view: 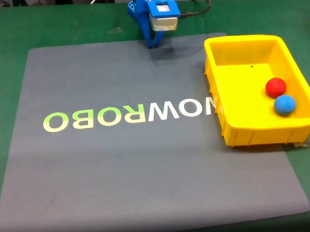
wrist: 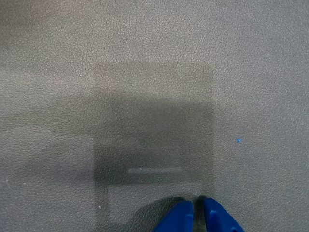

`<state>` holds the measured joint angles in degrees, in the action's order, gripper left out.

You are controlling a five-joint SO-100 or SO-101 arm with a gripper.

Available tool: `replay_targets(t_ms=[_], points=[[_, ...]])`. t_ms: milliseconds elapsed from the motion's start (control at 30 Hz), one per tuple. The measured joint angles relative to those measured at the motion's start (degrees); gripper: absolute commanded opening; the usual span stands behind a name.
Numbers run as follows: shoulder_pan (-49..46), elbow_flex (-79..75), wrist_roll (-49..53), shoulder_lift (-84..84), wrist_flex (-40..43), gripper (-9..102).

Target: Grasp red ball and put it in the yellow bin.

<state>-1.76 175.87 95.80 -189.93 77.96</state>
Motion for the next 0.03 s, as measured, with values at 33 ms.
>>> replay_targets(t_ms=[33], points=[[0.00,0.00,0.00,0.00,0.00,0]])
